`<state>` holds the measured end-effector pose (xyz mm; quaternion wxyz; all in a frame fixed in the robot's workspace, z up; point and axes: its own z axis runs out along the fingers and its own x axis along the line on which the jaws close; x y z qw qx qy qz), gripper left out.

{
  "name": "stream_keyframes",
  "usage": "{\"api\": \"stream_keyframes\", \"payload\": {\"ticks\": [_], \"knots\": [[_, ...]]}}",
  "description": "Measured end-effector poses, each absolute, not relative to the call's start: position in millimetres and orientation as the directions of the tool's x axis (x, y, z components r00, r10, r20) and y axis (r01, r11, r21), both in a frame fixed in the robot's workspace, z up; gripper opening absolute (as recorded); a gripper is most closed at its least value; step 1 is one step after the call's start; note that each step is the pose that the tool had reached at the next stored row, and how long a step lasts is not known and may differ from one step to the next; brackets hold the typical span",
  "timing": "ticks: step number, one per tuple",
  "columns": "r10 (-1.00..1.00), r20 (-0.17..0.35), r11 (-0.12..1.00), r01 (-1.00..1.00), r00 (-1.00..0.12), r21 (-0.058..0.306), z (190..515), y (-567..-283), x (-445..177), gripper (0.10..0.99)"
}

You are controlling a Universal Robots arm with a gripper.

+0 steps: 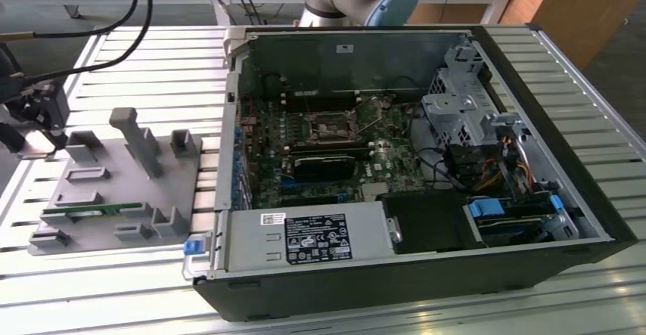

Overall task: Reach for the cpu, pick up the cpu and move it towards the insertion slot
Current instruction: 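Pick up the cpu and move it towards the insertion slot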

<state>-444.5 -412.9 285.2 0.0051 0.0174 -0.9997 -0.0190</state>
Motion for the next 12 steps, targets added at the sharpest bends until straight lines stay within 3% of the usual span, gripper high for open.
{"api": "stream_keyframes", "payload": {"ticks": [12], "knots": [[-0.035, 0.009, 0.999, -0.035, -0.999, 0.038, 301, -412, -445, 0.541]]}}
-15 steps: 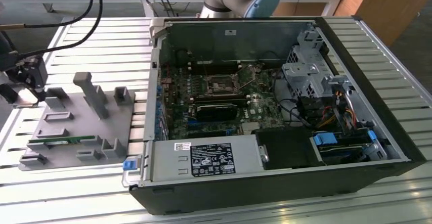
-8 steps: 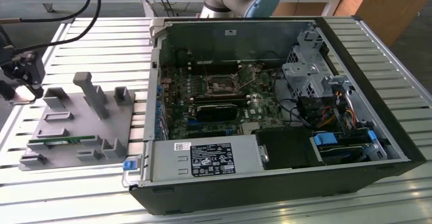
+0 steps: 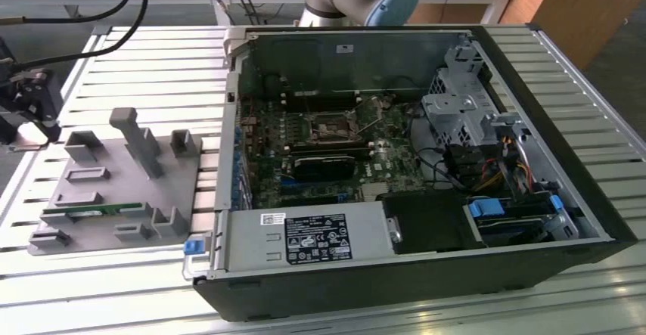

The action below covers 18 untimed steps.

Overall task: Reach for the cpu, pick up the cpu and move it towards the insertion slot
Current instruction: 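Pick up the cpu and move it towards the insertion slot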

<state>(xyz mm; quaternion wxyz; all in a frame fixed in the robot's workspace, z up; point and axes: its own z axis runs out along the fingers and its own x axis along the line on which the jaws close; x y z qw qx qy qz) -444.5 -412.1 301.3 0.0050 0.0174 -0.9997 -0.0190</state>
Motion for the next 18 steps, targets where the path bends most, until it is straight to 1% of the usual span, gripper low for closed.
{"api": "stream_keyframes", "payload": {"ticks": [18], "knots": [[-0.035, 0.009, 0.999, -0.035, -0.999, 0.038, 322, -411, -445, 0.541]]}}
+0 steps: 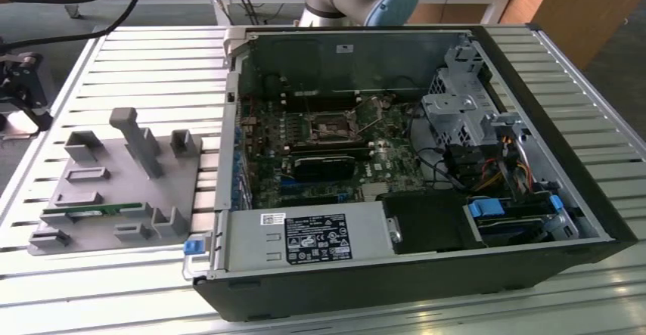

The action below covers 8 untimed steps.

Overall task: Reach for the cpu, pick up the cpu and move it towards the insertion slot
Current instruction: 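Pick up the cpu and move it towards the insertion slot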

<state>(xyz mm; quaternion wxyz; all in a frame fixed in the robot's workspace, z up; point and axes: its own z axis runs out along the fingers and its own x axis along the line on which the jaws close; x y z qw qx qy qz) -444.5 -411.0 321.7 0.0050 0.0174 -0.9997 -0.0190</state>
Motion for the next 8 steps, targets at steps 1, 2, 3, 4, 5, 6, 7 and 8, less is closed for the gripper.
{"api": "stream_keyframes", "payload": {"ticks": [1, 2, 3, 4, 5, 6, 7, 8], "knots": [[-0.035, 0.009, 0.999, -0.035, -0.999, 0.038, 322.6, -411.0, -444.5, 0.541], [-0.035, 0.009, 0.999, -0.035, -0.999, 0.038, 323.6, -410.9, -444.5, 0.541], [-0.035, 0.009, 0.999, -0.035, -0.999, 0.038, 324.6, -410.9, -444.5, 0.541], [-0.035, 0.009, 0.999, -0.035, -0.999, 0.038, 325.5, -410.9, -444.5, 0.541], [-0.035, 0.009, 0.999, -0.035, -0.999, 0.038, 326.4, -410.9, -444.5, 0.541], [-0.035, 0.009, 0.999, -0.035, -0.999, 0.038, 327.3, -410.8, -444.5, 0.541], [-0.035, 0.009, 0.999, -0.035, -0.999, 0.038, 328.1, -410.8, -444.5, 0.541], [-0.035, 0.009, 0.999, -0.035, -0.999, 0.038, 329.1, -410.8, -444.5, 0.541]]}}
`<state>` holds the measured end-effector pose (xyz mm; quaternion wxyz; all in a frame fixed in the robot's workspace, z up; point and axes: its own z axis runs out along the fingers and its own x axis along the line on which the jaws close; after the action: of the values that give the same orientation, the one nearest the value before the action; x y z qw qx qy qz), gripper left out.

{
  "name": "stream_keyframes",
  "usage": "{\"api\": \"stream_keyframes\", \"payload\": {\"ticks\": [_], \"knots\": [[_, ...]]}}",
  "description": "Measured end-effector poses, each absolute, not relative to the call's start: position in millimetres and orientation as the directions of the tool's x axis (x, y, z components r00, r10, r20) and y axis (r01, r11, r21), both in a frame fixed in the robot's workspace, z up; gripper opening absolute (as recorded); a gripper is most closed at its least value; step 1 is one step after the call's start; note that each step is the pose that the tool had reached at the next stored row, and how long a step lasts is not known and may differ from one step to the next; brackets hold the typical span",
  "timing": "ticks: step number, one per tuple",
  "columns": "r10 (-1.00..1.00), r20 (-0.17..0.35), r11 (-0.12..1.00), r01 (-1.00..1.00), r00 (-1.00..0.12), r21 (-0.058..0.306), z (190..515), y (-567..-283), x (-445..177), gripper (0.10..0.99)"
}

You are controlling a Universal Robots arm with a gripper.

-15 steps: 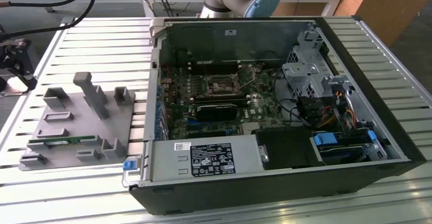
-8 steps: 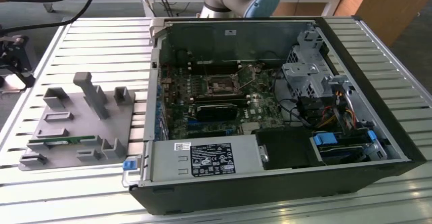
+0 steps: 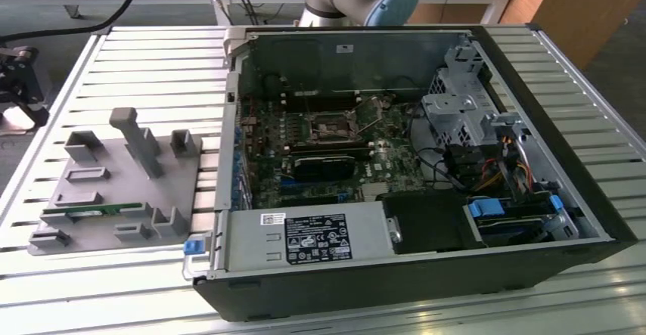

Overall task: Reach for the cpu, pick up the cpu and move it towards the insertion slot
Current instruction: 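Pick up the cpu and move it towards the insertion slot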

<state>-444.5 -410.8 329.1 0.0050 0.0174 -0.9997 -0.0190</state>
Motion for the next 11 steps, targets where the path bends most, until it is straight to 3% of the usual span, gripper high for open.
{"api": "stream_keyframes", "payload": {"ticks": [11], "knots": [[-0.035, 0.009, 0.999, -0.035, -0.999, 0.038, 345, -410, -445, 0.541]]}}
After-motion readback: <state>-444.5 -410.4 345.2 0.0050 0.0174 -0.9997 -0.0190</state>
